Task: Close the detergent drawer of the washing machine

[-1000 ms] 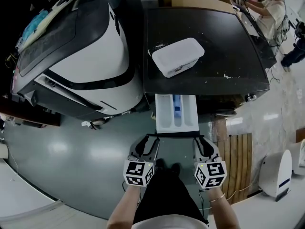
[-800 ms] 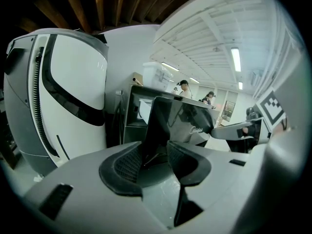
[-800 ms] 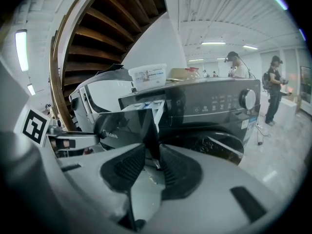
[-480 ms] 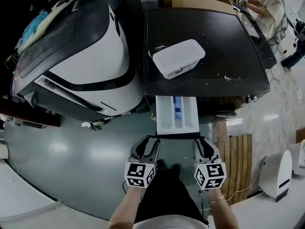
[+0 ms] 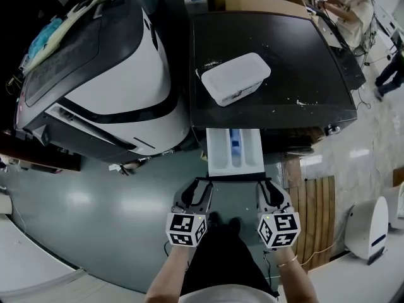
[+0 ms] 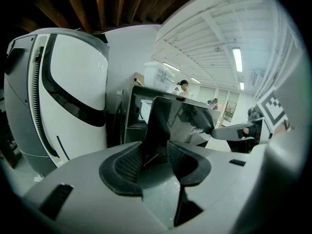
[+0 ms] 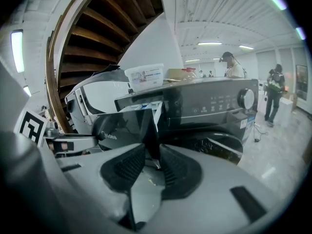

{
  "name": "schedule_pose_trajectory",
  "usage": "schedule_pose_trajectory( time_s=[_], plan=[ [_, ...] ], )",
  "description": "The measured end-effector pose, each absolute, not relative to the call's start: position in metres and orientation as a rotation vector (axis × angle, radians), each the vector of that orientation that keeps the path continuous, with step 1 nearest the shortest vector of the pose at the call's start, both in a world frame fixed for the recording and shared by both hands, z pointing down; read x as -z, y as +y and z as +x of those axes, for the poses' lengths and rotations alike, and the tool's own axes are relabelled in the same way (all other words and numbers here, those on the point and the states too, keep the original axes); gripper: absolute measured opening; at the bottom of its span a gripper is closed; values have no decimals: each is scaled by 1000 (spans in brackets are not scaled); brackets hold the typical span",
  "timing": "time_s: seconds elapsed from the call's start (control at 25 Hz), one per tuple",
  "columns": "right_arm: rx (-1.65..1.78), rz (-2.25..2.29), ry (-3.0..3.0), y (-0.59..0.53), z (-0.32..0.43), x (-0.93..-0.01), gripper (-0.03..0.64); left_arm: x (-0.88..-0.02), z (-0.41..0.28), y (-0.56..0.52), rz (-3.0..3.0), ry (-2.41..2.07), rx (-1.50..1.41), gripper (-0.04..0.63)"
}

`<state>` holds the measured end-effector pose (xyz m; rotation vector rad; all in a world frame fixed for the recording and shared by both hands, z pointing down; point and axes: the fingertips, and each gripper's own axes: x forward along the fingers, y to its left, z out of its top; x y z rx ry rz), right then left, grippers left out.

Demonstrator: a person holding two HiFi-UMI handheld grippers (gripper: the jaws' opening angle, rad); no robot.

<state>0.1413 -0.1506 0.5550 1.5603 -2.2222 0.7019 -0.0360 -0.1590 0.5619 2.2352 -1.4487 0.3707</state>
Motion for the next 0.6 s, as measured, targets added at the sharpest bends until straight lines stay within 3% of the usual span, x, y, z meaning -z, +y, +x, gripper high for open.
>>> schedule_pose_trajectory(
  time_s=[0.6],
  plan=[
    [-693, 1587, -2220, -175, 140, -552, 78, -559, -38, -184, 2251, -1470, -363, 147]
  ],
)
